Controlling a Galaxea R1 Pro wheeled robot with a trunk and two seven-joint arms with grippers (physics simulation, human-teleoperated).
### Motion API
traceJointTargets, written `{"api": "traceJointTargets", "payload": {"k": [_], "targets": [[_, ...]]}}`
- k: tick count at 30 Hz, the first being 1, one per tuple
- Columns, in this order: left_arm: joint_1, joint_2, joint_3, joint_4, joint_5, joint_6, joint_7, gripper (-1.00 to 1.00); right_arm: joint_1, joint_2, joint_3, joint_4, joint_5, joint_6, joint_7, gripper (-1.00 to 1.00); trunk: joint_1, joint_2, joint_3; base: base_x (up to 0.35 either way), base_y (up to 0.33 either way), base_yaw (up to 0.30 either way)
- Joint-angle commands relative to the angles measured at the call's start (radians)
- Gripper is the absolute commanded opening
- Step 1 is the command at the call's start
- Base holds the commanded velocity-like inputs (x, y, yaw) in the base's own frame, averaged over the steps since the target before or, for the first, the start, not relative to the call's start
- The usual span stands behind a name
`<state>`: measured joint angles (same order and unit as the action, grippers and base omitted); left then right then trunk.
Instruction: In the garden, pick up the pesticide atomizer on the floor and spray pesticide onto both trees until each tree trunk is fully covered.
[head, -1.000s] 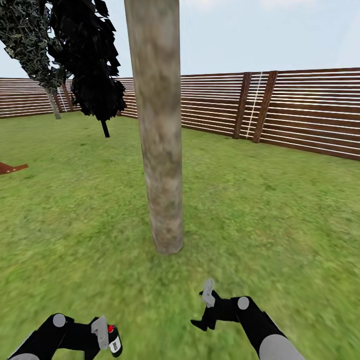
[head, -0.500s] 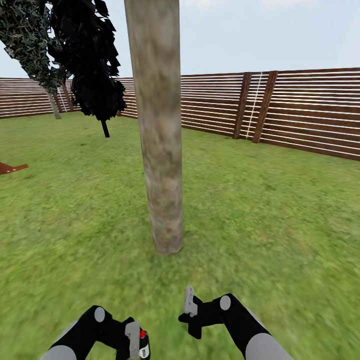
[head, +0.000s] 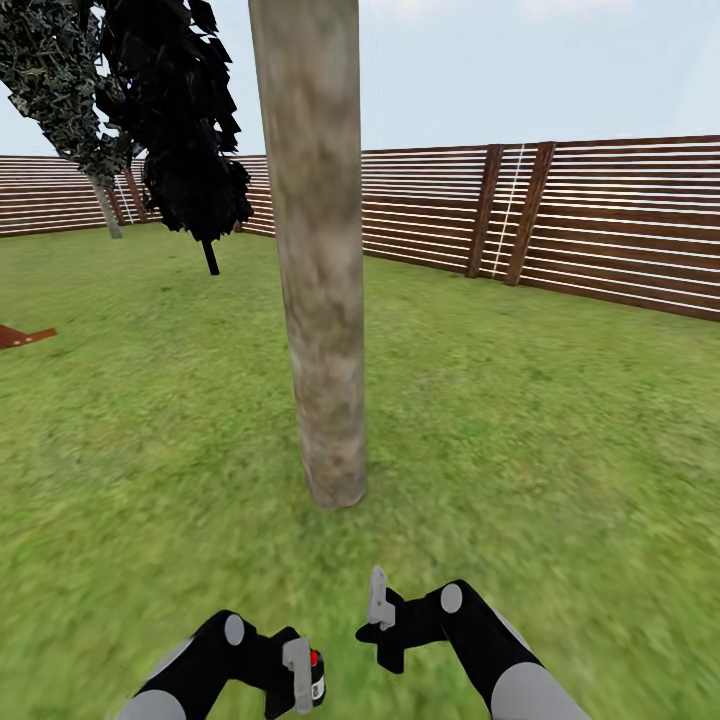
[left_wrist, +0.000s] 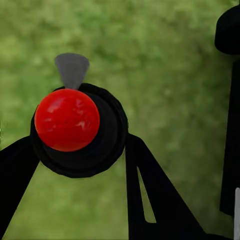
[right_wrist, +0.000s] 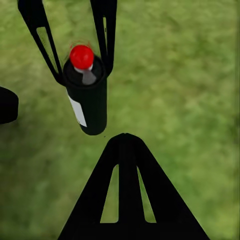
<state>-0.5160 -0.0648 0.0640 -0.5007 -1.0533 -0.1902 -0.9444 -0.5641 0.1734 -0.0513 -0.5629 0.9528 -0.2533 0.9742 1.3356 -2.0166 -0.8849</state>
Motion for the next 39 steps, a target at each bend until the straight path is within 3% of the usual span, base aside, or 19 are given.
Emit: {"api": "traceJointTargets", "payload": {"k": [1,5,9,24,39], "targets": [[-0.001,-0.008,0.007,-0.001,-0.011,-0.008,0.003,-1.0,0.0,0.001,-0.005,-0.001,0.007,-0.004,0.004,-1.0,0.0,0.0,-0.001,0.0,0.0,0.0],[-0.004,-0.038,0.007,-0.001,-0.009,0.045,0.023,-1.0,0.0,0.001,-0.005,-0.002,0.007,-0.004,0.004,-1.0,0.0,0.0,-0.001,0.0,0.0,0.0],[-0.009,-0.059,0.007,-0.001,-0.008,0.054,0.026,-1.0,0.0,0.001,-0.005,-0.002,0.007,-0.004,0.004,-1.0,0.0,0.0,-0.001,0.0,0.0,0.0],[-0.024,-0.093,0.008,-0.001,0.002,0.055,0.026,-1.0,0.0,0.001,-0.005,-0.002,0.007,-0.004,0.004,-1.0,0.0,0.0,-0.001,0.0,0.0,0.0],[-0.035,-0.102,0.011,0.0,0.006,0.054,0.017,-1.0,0.0,0.001,-0.005,-0.002,0.007,-0.004,0.004,-1.0,0.0,0.0,-0.001,0.0,0.0,0.0]]}}
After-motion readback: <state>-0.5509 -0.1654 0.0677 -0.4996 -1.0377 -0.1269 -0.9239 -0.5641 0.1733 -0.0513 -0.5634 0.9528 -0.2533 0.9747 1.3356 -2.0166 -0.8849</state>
